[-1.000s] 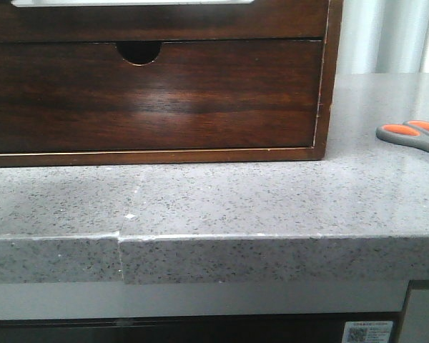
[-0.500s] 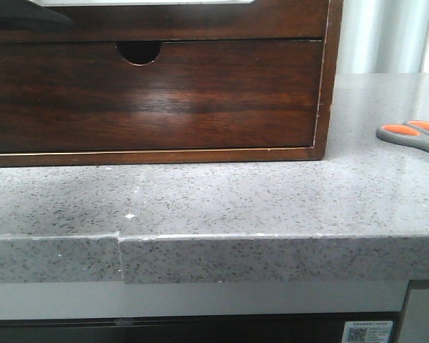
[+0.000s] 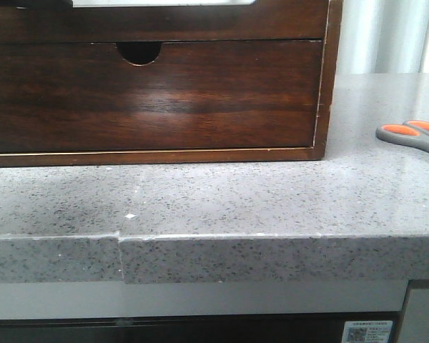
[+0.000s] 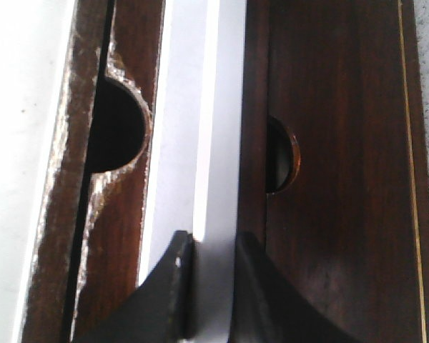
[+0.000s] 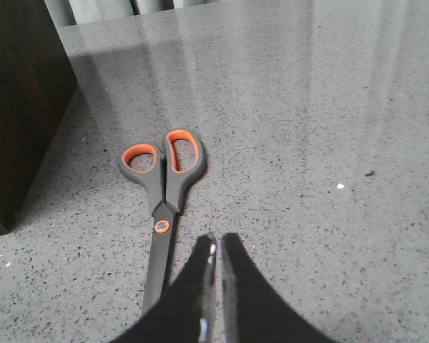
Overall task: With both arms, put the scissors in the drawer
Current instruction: 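Pull the drawer out toward the robot with the left gripper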
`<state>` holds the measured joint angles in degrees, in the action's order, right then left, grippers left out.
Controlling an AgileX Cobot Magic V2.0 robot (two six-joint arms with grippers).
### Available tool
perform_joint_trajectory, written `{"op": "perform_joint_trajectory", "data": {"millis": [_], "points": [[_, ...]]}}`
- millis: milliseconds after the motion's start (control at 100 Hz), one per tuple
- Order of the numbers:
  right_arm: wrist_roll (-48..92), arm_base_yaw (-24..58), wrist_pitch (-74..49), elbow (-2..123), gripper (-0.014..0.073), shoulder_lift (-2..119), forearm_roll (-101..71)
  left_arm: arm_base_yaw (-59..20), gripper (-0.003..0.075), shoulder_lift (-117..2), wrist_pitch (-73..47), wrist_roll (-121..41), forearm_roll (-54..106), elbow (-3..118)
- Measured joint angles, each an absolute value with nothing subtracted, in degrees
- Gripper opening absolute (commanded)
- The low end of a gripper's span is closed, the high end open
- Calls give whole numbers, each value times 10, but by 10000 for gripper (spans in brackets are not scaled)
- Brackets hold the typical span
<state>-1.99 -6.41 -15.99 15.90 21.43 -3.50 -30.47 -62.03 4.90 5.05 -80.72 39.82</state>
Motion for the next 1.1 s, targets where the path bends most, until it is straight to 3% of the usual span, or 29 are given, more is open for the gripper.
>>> {"op": "perform_joint_trajectory", "data": {"millis": [580,1100], "points": [[-20,-64,-161,159,-43,214,-35,-366,-22,-491,29,50,-807,305],[-20,-64,-163,159,-43,214,-35,-373,-22,-392,106,40,-812,239]]}}
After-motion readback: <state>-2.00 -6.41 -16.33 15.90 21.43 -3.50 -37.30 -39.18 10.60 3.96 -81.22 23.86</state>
